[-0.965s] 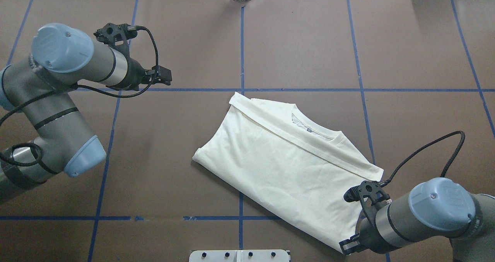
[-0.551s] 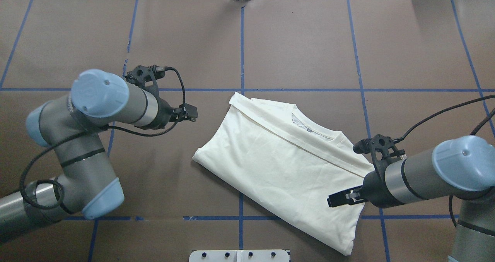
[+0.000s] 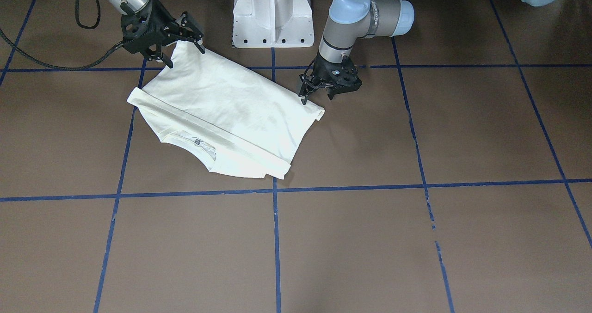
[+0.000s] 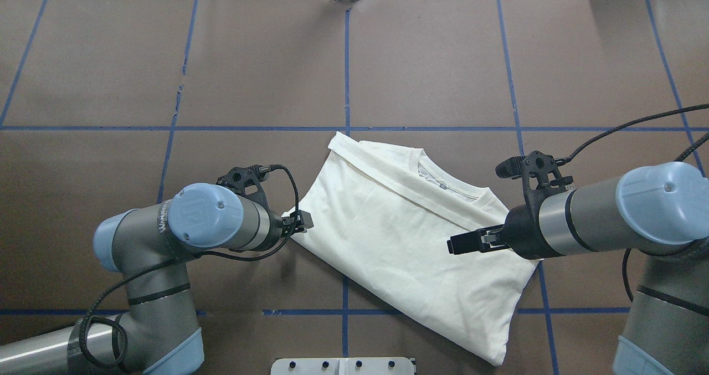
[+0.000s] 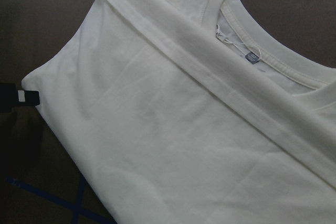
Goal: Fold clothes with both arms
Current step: 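Drag the folded bundle toward the robot with the right gripper while the left gripper approaches, then grasp the bundle's near corner with the left gripper and rotate it upright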
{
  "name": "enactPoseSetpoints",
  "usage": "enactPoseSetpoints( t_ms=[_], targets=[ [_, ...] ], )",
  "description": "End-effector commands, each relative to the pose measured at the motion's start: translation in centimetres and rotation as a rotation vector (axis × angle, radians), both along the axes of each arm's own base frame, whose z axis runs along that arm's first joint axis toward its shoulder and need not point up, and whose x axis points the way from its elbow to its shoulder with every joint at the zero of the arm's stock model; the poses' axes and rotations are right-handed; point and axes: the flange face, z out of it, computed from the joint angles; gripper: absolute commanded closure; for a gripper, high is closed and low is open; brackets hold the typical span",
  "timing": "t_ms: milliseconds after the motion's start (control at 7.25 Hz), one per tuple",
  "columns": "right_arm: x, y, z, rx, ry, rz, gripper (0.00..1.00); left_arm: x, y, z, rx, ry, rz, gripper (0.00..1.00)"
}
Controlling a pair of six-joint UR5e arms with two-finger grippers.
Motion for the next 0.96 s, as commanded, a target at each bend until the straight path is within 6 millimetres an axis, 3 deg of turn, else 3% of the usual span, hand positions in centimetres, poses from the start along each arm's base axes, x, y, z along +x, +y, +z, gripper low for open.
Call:
enactPoseSetpoints(
  t_ms=[0,414,551,689,827],
  targets=[
    [-0.1,-0.6,0.1,0.000,0.003,0.011,0.00,0.5,0.0,-0.7,-0.008,-0.006,-0.014,0.21],
    [-0.2,-0.9,0.6,-0.003,0.013,0.017,0.00,1.4,-0.9,-0.2,0.002,-0.023,-0.040,0.35],
    [-0.2,-1.0,0.5,-0.003,0.011,0.018,0.00,1.6,-1.1,-0.2,0.002,-0.025,-0.043,0.60],
    [-0.2,-1.0,0.5,-0.003,0.011,0.018,0.00,1.4,-1.5,-0.6,0.004,-0.021,-0.051,0.97],
    [-0.2,-1.0,0.5,-0.003,0.013,0.018,0.00,1.2,-2.0,-0.7,0.004,-0.017,-0.057,1.00]
  ],
)
